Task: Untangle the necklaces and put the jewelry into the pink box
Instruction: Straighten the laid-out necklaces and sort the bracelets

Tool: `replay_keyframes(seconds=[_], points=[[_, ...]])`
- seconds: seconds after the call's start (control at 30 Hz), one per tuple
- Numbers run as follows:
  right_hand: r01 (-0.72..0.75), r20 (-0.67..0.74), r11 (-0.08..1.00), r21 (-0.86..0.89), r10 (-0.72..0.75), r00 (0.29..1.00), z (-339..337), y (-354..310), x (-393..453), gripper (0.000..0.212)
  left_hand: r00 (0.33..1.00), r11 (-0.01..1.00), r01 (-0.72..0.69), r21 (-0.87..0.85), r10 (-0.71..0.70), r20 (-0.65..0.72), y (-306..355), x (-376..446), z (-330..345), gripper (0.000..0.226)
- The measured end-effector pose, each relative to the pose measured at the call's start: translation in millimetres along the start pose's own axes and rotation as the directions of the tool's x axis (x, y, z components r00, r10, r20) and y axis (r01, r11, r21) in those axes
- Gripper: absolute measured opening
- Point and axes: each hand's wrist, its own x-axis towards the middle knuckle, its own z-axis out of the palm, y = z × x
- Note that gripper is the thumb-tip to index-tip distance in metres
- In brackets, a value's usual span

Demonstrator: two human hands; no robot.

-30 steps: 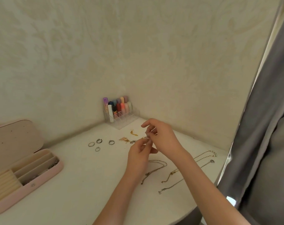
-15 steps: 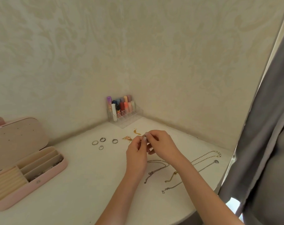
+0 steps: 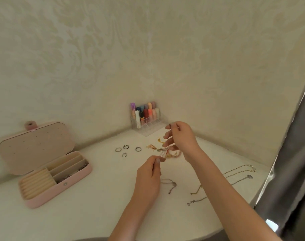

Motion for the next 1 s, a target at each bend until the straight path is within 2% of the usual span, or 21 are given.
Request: replay_keyframes(seconds=[0.17, 0.33, 0.47, 0.57, 0.67, 0.83, 1.0], points=[[-0.025, 0.093, 0.993, 0.117, 0.014, 0.996, 18.8, -15.7, 10.5, 0.026, 0.999, 0.987, 0.011, 0.160, -0.017, 0.037, -14.6, -6.1, -48.8, 0.025], [0.076, 0.178, 0.995, 0.057, -0.085, 0.980, 56.6, -25.7, 21.9, 0.030, 0.996, 0.962, 0.070, 0.264, -0.081, 0.031, -23.5, -7.9, -109.4, 0.024], [0.247, 0.271, 0.969, -0.016, -0.234, 0.934, 95.9, -38.8, 27.9, 0.028, 0.987, 0.953, 0.160, 0.256, -0.155, -0.041, -33.3, -3.9, -159.3, 0.027], [0.305, 0.365, 0.951, 0.052, -0.302, 0.881, 125.5, -50.4, 27.1, 0.023, 0.980, 0.949, 0.190, 0.252, -0.167, -0.109, -34.3, 2.1, -191.7, 0.033], [0.331, 0.443, 0.932, 0.147, -0.362, 0.820, 154.0, -58.3, 25.1, 0.019, 0.960, 0.945, 0.235, 0.228, -0.190, -0.206, -29.8, 13.6, -217.8, 0.029], [0.339, 0.508, 0.904, 0.261, -0.427, 0.748, 191.1, -60.4, 20.9, 0.019, 0.945, 0.960, 0.252, 0.121, -0.218, -0.244, -21.7, 32.9, -236.1, 0.025], [0.333, 0.578, 0.897, 0.289, -0.441, 0.686, 212.7, -58.7, 21.4, 0.021, 0.939, 0.945, 0.296, 0.142, -0.260, -0.224, -30.6, 40.9, -241.0, 0.022]])
